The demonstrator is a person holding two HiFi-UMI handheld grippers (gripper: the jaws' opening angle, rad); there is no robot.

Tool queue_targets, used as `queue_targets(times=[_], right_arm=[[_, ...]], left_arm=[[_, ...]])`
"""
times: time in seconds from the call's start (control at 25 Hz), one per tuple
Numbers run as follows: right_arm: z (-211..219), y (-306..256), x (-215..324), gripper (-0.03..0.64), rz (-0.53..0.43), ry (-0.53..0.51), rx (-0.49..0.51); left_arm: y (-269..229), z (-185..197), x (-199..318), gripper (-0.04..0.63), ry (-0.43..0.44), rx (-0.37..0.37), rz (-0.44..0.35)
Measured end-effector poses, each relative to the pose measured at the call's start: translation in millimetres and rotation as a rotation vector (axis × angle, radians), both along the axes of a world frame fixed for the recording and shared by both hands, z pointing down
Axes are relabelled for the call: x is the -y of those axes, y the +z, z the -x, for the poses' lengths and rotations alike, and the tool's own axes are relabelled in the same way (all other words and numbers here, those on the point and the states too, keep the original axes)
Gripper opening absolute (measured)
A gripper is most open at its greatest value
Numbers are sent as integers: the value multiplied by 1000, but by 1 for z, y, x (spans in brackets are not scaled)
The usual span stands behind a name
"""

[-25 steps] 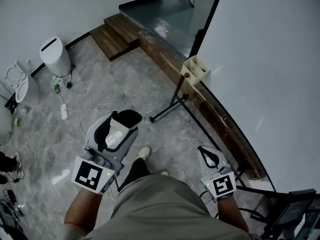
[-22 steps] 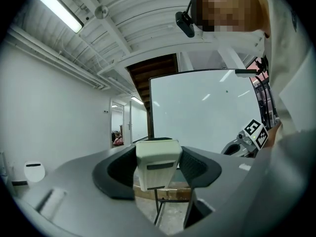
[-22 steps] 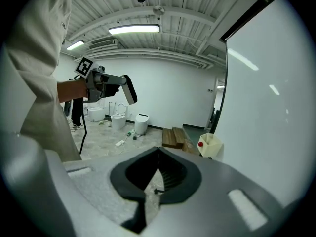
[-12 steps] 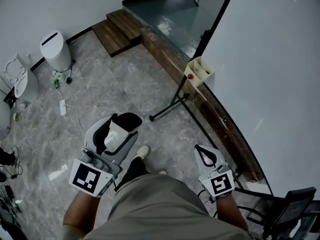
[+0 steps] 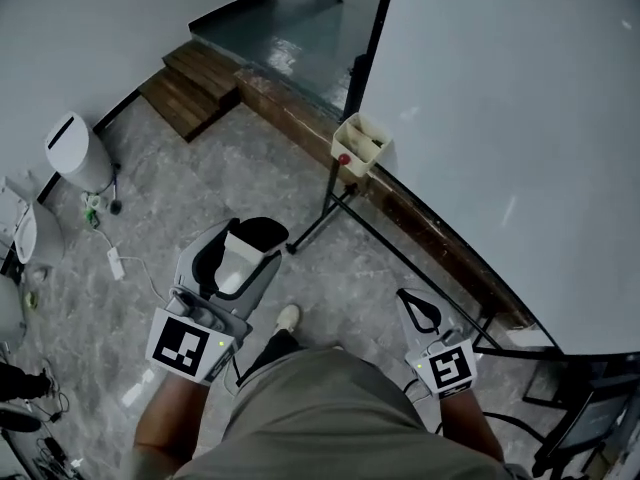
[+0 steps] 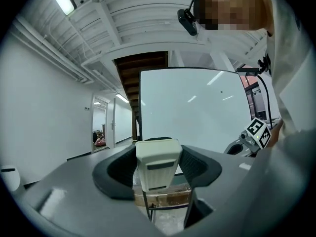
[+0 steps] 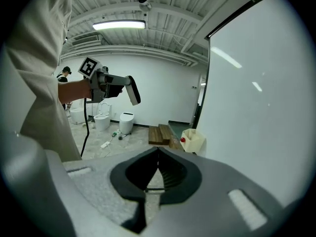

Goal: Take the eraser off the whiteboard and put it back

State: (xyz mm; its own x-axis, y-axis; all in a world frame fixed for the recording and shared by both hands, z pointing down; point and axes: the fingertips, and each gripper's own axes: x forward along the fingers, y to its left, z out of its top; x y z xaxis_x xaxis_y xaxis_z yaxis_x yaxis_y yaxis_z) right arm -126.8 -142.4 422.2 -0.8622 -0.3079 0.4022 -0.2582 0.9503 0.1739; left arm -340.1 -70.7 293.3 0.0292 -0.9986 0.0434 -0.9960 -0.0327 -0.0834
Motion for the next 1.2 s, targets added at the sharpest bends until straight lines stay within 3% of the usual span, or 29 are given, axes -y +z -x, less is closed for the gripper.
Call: queue_targets(times=[0.68, 1.2], right_arm=[[-52, 6, 39, 3, 14, 333, -26], [-98, 5, 47, 3, 12, 591, -56]], left_arm=[[23, -9, 160, 273, 226, 19, 49], [64, -20, 262, 273, 313, 34, 92]])
